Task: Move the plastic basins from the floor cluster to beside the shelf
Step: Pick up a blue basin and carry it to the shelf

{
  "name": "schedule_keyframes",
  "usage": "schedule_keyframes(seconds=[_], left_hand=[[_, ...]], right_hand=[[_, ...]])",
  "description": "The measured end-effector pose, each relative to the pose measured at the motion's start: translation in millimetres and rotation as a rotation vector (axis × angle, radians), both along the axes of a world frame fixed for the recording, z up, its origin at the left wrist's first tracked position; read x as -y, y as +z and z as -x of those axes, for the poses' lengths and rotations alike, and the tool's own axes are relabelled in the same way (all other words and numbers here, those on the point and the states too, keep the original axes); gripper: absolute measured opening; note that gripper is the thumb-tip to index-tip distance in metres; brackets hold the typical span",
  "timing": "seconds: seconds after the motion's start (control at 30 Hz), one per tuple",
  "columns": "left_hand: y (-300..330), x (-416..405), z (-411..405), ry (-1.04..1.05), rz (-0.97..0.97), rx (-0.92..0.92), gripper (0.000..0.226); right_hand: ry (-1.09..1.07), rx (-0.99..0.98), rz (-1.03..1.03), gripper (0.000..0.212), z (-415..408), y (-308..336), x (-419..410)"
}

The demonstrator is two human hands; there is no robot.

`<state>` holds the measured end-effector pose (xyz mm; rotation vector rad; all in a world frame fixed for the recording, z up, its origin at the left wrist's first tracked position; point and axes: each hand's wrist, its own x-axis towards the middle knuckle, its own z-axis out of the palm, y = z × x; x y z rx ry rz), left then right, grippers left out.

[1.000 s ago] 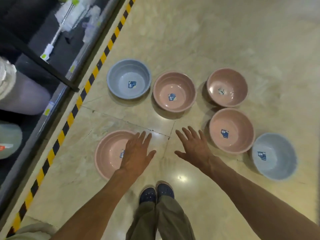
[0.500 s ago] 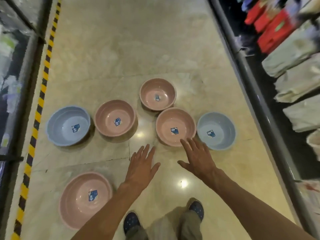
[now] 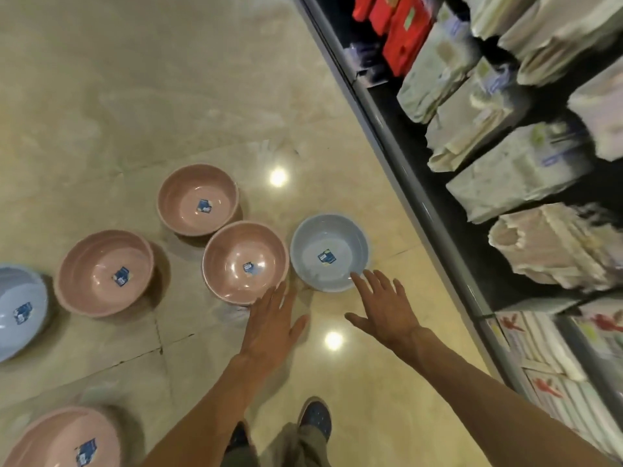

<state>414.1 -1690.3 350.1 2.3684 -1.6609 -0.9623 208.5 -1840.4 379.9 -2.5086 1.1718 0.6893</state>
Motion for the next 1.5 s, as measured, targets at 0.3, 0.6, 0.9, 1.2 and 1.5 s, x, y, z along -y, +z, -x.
schedule_keyframes(seconds=[0.3, 0.6, 0.9, 1.2, 1.5], left_hand=[[-33.9, 85.5, -6.8, 0.076, 0.043, -0.099, 0.064], [-80.6, 156.2, -46.1, 0.165, -0.114, -0.134, 0.065], [-142.2, 184.2, -20.9, 0.477, -0.211, -0.246, 0.069], [-281.7, 179.6, 13.3, 0.854, -0.191, -0.368, 0.072], [-389.2, 181.3, 47.2, 1.146, -0.138, -0.551, 0.078]], right_hand=[[-0.069, -0.099, -0.041, 0.089, 5.7, -17.8, 102.0], [-0.103, -0.053, -0.105, 0.093, -39.2, -82.3, 190.2], [-0.192, -0.063, -0.306, 0.092, -35.4, -172.4, 259.3], [-0.247, -0.051, -0.403, 0.092, -28.6, -298.2, 311.4], [-0.345, 0.065, -0.462, 0.074, -27.5, -398.2, 320.9]])
